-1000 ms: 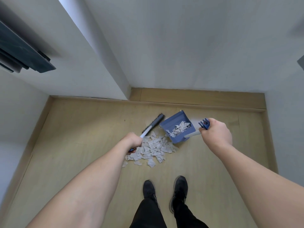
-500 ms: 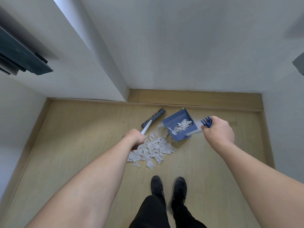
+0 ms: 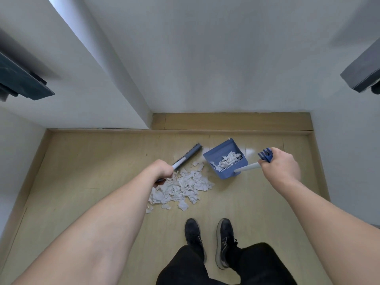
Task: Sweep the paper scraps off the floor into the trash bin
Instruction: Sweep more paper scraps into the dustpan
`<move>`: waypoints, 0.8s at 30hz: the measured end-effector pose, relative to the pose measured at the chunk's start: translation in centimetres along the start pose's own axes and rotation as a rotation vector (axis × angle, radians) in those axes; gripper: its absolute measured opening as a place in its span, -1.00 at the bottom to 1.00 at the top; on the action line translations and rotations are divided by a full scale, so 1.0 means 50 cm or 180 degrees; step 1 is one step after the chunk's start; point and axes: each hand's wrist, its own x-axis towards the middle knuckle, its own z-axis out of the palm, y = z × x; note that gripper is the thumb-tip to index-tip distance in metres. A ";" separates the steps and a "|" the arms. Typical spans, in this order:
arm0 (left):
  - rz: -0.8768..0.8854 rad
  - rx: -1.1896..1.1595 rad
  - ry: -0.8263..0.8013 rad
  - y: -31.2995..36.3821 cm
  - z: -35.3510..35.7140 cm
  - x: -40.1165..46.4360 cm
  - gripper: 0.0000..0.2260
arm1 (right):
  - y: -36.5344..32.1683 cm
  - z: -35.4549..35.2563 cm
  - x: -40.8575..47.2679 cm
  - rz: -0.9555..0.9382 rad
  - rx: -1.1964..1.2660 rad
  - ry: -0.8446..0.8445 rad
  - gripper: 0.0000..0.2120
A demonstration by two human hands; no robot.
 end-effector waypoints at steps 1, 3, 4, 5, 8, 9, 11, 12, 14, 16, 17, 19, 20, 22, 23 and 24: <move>0.0004 -0.0069 0.0014 0.008 0.004 -0.003 -0.95 | 0.013 -0.001 0.001 0.0003 0.0002 0.0002 -0.87; 0.0009 -0.0249 0.0025 0.026 0.020 -0.009 -0.98 | 0.040 -0.002 0.002 -0.0065 -0.0009 -0.0057 -0.89; 0.0002 -0.0343 0.0021 0.036 0.031 -0.014 -0.99 | 0.055 -0.003 0.003 -0.0107 -0.0024 -0.0097 -0.92; -0.0012 -0.0436 0.0013 0.044 0.040 -0.019 -0.99 | 0.071 -0.004 0.005 -0.0136 -0.0038 -0.0120 -0.95; -0.0084 -0.0642 0.0052 0.067 0.083 -0.035 -0.94 | 0.132 -0.015 0.022 -0.0309 -0.0036 -0.0227 -0.96; -0.0092 -0.0686 0.0050 0.082 0.105 -0.040 -0.92 | 0.163 -0.025 0.034 -0.0333 -0.0015 -0.0281 -0.97; -0.0127 -0.0729 0.0029 0.102 0.144 -0.046 -0.89 | 0.206 -0.032 0.049 -0.0392 0.0004 -0.0399 -0.94; -0.0134 -0.0745 0.0010 0.116 0.166 -0.048 -0.89 | 0.226 -0.038 0.056 -0.0392 -0.0025 -0.0447 -0.94; -0.0183 -0.0812 -0.0037 0.143 0.217 -0.054 -0.88 | 0.273 -0.049 0.070 -0.0379 -0.0088 -0.0512 -0.99; -0.0233 -0.0886 -0.0134 0.158 0.253 -0.066 -0.89 | 0.308 -0.052 0.076 -0.0429 -0.0101 -0.0579 -0.96; -0.0262 -0.0899 -0.0177 0.166 0.271 -0.075 -0.91 | 0.330 -0.056 0.079 -0.0475 -0.0163 -0.0640 -0.97; -0.0246 -0.0888 -0.0202 0.168 0.287 -0.089 -0.93 | 0.359 -0.054 0.082 -0.0537 -0.0326 -0.0757 -0.93; -0.0243 -0.0879 -0.0198 0.165 0.288 -0.094 -0.93 | 0.368 -0.050 0.081 -0.0565 -0.0395 -0.0829 -0.89; -0.0252 -0.0937 -0.0192 0.163 0.289 -0.108 -0.89 | 0.389 -0.043 0.081 -0.0638 -0.0499 -0.0973 -0.84; -0.0267 -0.1002 -0.0181 0.159 0.289 -0.115 -0.89 | 0.397 -0.038 0.080 -0.0695 -0.0569 -0.1019 -0.82; -0.0288 -0.1054 -0.0158 0.156 0.288 -0.124 -0.89 | 0.405 -0.032 0.079 -0.0776 -0.0652 -0.1072 -0.80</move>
